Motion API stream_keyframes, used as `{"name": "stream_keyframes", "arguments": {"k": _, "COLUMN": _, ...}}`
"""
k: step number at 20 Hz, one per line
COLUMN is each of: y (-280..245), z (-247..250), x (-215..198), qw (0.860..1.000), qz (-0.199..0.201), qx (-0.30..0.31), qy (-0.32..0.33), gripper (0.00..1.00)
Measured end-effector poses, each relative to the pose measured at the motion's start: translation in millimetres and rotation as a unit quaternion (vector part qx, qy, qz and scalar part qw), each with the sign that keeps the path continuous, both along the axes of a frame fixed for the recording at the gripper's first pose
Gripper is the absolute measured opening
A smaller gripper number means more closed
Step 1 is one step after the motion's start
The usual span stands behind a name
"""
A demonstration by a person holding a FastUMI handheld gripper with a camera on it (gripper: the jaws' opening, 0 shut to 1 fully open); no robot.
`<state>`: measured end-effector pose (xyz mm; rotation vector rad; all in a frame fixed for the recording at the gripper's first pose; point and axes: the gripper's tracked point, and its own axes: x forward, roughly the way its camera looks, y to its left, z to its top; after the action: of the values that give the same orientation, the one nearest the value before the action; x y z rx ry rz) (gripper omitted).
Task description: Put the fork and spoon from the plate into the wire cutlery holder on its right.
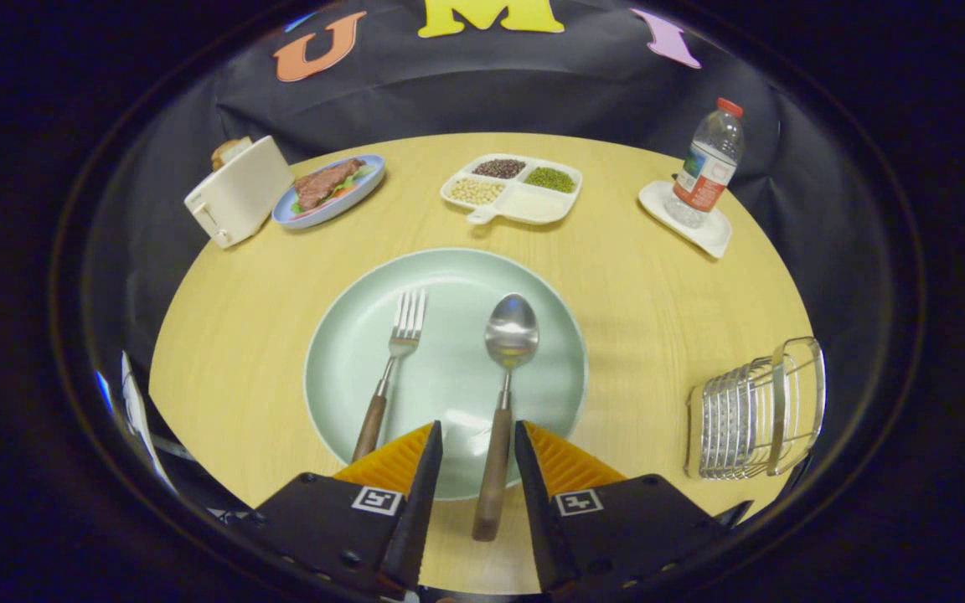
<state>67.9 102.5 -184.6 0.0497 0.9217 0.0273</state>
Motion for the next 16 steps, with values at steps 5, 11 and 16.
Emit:
{"name": "stream_keyframes", "arguments": {"k": 5, "y": -5, "z": -1, "x": -4, "qw": 1.0, "qz": -0.015, "qx": 0.021, "qy": 0.018, "gripper": 0.08}}
{"name": "stream_keyframes", "arguments": {"k": 11, "y": -8, "z": 18, "x": -12, "qw": 0.999, "qz": -0.006, "qx": 0.043, "qy": 0.016, "gripper": 0.0}}
{"name": "stream_keyframes", "arguments": {"k": 16, "y": -24, "z": 65, "x": -41, "qw": 0.997, "qz": 0.006, "qx": 0.078, "qy": 0.014, "gripper": 0.01}}
